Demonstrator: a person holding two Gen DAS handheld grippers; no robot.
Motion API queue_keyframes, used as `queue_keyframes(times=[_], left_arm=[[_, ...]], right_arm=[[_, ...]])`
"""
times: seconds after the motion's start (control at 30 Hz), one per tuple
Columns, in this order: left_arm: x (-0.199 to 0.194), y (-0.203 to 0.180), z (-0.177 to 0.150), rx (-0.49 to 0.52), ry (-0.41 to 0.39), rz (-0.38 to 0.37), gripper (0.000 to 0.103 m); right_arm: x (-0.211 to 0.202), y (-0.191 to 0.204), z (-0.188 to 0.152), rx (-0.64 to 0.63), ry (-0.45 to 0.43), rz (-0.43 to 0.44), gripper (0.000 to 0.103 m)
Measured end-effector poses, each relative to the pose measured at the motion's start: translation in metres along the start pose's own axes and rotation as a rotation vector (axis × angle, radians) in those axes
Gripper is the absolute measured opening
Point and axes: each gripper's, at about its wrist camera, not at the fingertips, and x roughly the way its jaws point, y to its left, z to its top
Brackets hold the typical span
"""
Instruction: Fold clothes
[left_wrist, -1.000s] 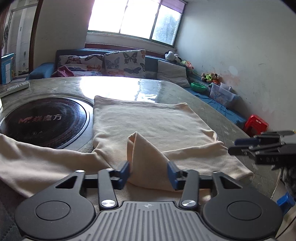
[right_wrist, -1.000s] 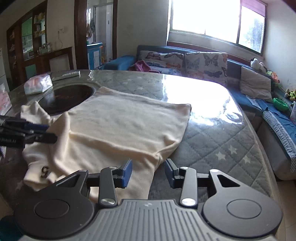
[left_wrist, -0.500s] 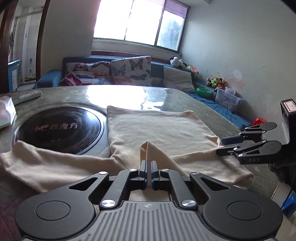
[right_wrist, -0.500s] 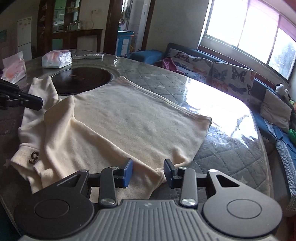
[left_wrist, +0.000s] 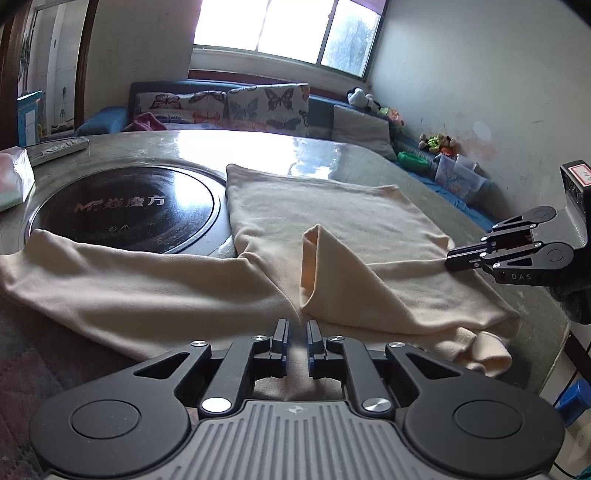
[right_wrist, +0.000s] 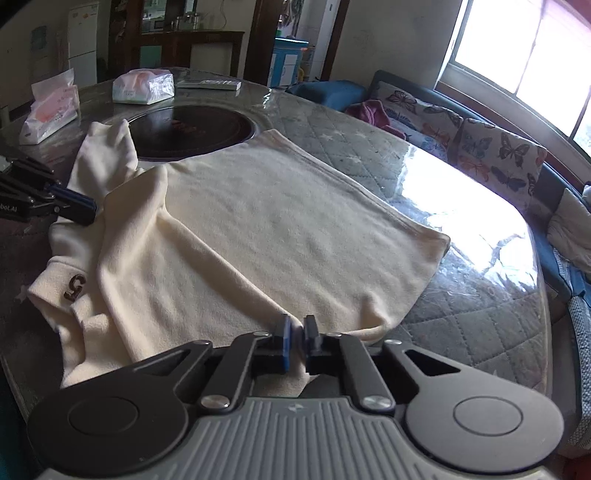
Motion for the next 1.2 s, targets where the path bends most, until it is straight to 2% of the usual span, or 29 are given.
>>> queue_keyframes(times=[0.17,0.3,0.37,0.43,0.47,0.57,0.67,0.77,0.8,0.83,0.93,1.03,1.2], left_arm=[[-0.001,0.004,0.000,0.002,-0.002,0.003,0.012],[-0.001,0.003,0.001,0.004,-0.002,0.004,0.014],[-0.003,-0.001,0.005,0.011,-0.005,0.006,0.018],[-0.007,-0.005,0.010,0.022,-0.023,-0.002,0.034],[-0.008,-0.008,0.013,0.028,-0.032,-0.007,0.037],[-0.007,-0.015,0.021,0.050,-0.050,-0.023,0.038],[0.008,-0.022,0.024,0.074,-0.036,-0.016,0.038],[0.023,-0.027,0.022,0.084,-0.008,-0.009,0.036],[0.027,-0.028,0.021,0.088,0.000,-0.006,0.032],[0.030,-0.029,0.019,0.093,0.008,-0.002,0.021],[0.028,-0.029,0.017,0.103,0.001,0.016,0.006],[0.019,-0.025,0.020,0.079,-0.011,0.008,0.005],[0.022,-0.020,0.020,0.064,0.021,0.033,0.007]], right_arm=[[-0.024,-0.009,-0.003,0.030,-0.029,-0.071,0.004],[-0.022,-0.009,-0.009,0.041,-0.027,-0.082,0.004],[-0.021,-0.010,-0.013,0.047,-0.025,-0.087,0.004],[-0.020,-0.010,-0.016,0.052,-0.024,-0.092,0.005],[-0.019,-0.010,-0.018,0.055,-0.024,-0.095,0.007],[-0.028,-0.008,-0.016,0.062,-0.052,-0.115,0.009],[-0.035,-0.006,-0.014,0.084,-0.090,-0.118,0.009],[-0.035,0.001,-0.015,0.100,-0.120,-0.100,0.009],[-0.032,0.002,-0.016,0.108,-0.117,-0.096,0.009],[-0.029,0.003,-0.018,0.116,-0.114,-0.092,0.009],[-0.021,0.004,-0.023,0.139,-0.107,-0.084,0.009],[-0.016,0.003,-0.027,0.162,-0.106,-0.081,0.009],[-0.015,0.009,-0.029,0.157,-0.111,-0.082,0.021]])
